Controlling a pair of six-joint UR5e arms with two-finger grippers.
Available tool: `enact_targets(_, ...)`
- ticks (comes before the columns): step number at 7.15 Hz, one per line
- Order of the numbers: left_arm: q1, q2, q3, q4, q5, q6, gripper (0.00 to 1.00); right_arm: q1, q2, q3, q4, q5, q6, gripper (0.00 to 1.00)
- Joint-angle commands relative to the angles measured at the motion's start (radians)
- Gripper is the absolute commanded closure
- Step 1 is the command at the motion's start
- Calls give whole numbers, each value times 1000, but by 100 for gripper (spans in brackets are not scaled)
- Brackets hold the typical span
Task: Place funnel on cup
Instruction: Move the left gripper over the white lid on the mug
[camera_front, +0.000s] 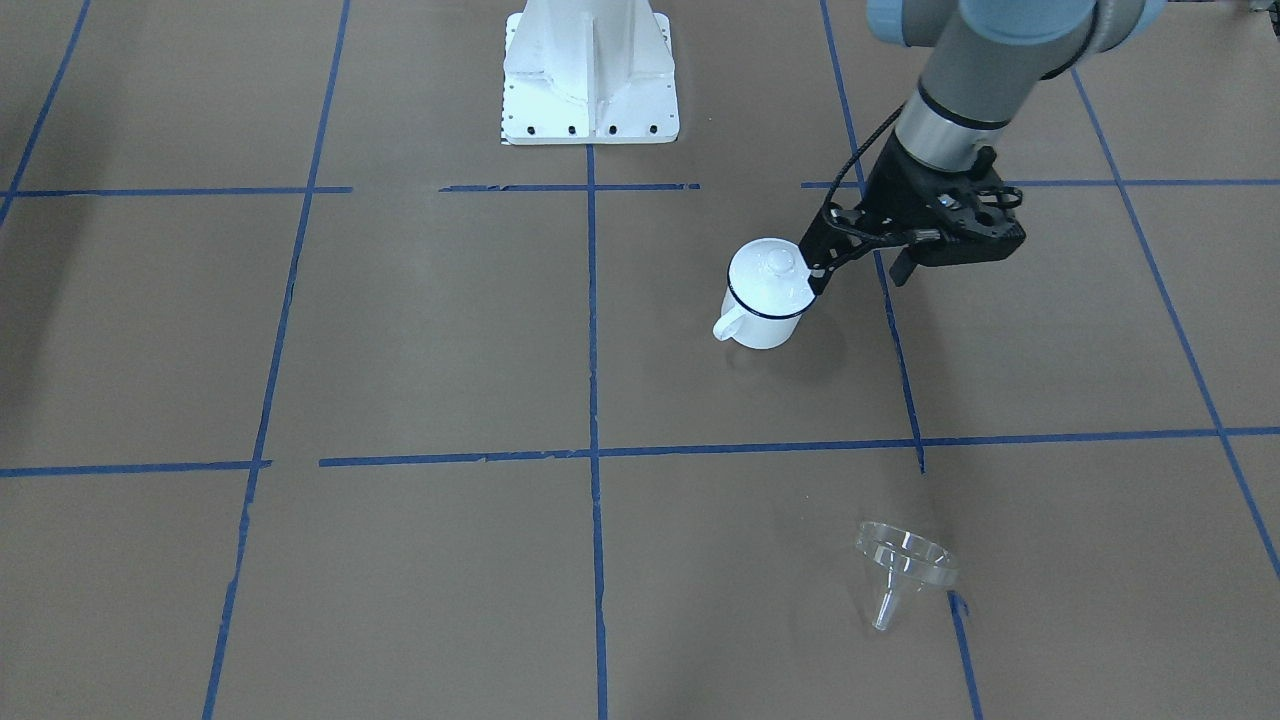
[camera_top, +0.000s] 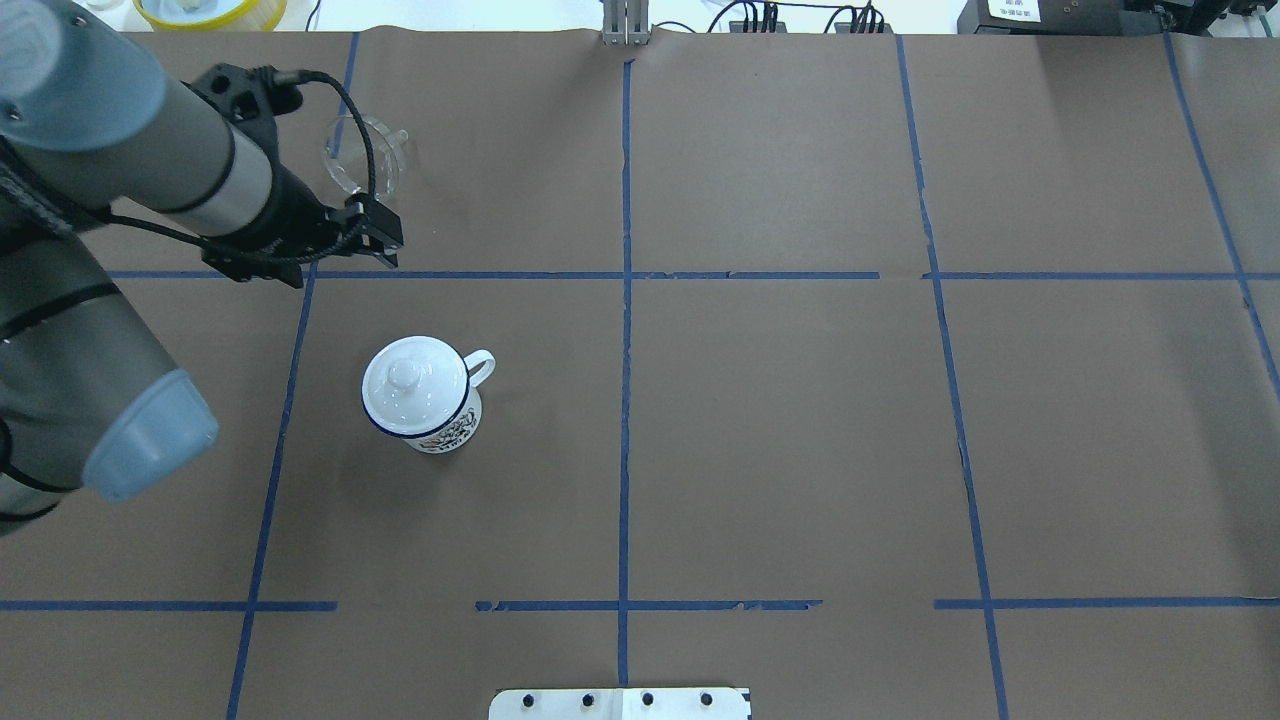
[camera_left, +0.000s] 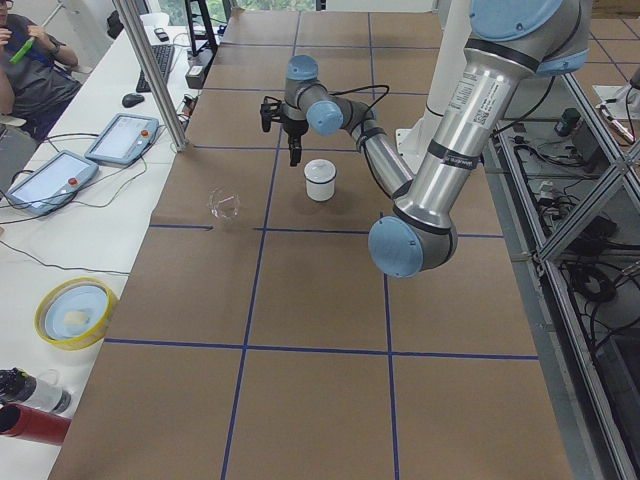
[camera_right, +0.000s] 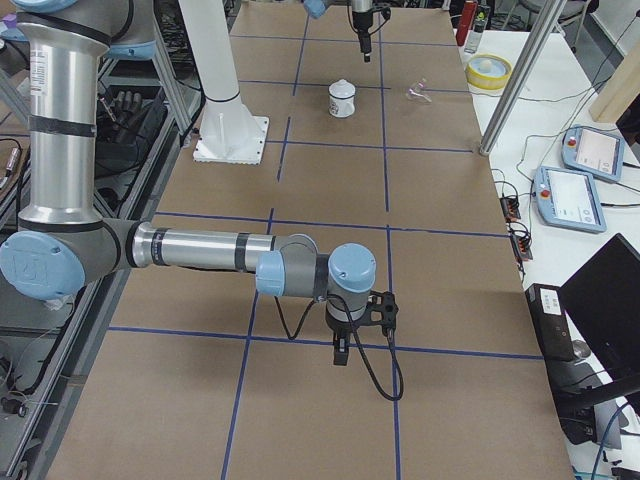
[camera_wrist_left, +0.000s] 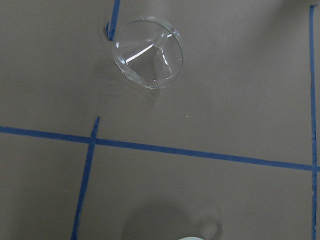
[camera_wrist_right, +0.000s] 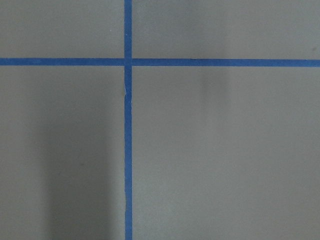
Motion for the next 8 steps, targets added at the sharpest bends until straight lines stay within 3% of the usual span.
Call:
enact_targets(1, 119, -11, 8, 19, 73, -87, 0, 0, 0, 0, 0, 0, 0, 0)
enact_targets(6, 150, -8, 26, 19, 87, -90, 2, 0, 0, 0, 0, 0, 0, 0)
enact_targets(7, 152, -8, 25, 21, 87, -90, 11, 0, 0, 0, 0, 0, 0, 0)
enact_targets(8, 155, -8, 23, 36, 87, -90, 13, 0, 0, 0, 0, 0, 0, 0)
